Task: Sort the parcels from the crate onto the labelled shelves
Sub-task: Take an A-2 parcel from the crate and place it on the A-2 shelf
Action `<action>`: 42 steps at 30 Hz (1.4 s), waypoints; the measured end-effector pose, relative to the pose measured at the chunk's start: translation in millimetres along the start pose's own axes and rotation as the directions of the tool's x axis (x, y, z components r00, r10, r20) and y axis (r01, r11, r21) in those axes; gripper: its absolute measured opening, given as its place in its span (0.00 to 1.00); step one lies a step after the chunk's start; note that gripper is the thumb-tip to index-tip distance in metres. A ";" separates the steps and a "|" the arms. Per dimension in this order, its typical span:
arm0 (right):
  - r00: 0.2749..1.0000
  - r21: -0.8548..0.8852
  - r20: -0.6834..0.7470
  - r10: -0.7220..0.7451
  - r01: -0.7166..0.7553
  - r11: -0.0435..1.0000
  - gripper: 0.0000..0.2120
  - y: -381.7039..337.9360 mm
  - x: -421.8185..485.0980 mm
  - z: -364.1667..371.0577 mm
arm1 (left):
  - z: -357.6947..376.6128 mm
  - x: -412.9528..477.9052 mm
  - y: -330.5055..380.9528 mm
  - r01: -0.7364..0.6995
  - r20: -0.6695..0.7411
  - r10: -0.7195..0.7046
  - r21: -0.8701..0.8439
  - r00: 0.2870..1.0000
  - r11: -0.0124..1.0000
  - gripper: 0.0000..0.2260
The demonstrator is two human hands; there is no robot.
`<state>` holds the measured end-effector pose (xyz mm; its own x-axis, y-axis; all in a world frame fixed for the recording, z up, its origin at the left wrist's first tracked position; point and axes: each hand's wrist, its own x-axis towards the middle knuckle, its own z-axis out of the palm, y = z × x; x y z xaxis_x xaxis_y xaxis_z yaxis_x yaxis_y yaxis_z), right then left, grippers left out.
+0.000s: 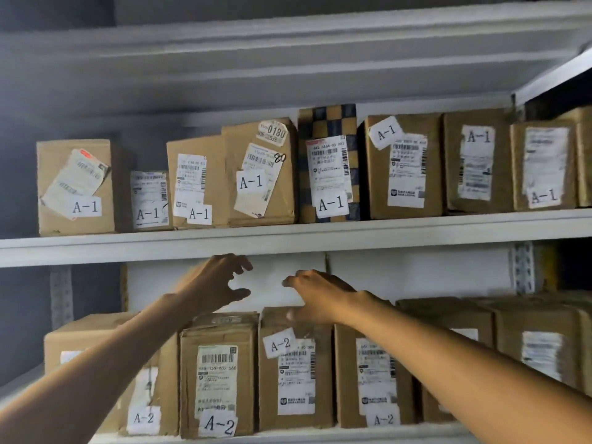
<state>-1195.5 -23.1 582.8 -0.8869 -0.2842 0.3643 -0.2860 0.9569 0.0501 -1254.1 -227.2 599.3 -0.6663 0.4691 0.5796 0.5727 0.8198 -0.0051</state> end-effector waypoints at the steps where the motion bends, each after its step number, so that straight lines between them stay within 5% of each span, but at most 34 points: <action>1: 1.000 -0.007 -0.016 0.007 -0.007 1.000 0.32 9.3 -12.5 -9.2 | -5.2 4.8 19.1 -0.021 -0.023 0.021 -0.002 1.000 1.000 0.20; 8: 0.991 -0.041 -0.102 0.085 -0.090 0.995 0.28 104.1 -124.9 -79.8 | -19.3 46.9 195.7 -0.156 -0.167 0.140 -0.084 0.976 0.984 0.16; 17: 0.945 -0.070 -0.152 0.289 -0.302 0.951 0.33 264.8 -244.6 -159.3 | -33.3 114.5 352.1 -0.103 -0.219 0.110 0.045 0.970 0.994 0.16; 27: 0.896 -0.178 -0.344 0.280 -0.355 0.918 0.35 356.6 -220.3 -236.9 | -95.3 203.1 369.4 -0.102 -0.213 0.205 0.414 0.955 0.905 0.44; 31: 0.870 -0.240 -0.447 0.206 -0.338 0.910 0.34 371.4 -180.5 -262.0 | -117.2 239.3 361.1 -0.021 -0.164 0.129 0.540 0.978 0.841 0.52; 35: 0.864 -0.248 -0.472 0.176 -0.322 0.914 0.37 380.1 -139.5 -270.0 | -107.6 260.4 342.1 -0.030 -0.060 0.060 0.416 0.996 0.909 0.42; 39: 0.881 -0.121 -0.402 0.249 -0.321 0.939 0.43 391.6 -109.2 -267.9 | -91.6 271.0 332.8 -0.048 -0.220 0.102 0.237 0.970 0.970 0.40; 42: 0.911 -0.052 -0.322 0.256 -0.287 0.956 0.33 401.1 -93.1 -261.6 | -82.6 277.4 337.9 -0.016 -0.309 0.073 0.183 0.948 0.983 0.40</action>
<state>-1132.8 402.8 812.2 -0.7646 0.0055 0.6445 0.0004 1.0000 -0.0081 -1206.0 152.8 825.6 -0.4426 0.4037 0.8007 0.4864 0.8583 -0.1638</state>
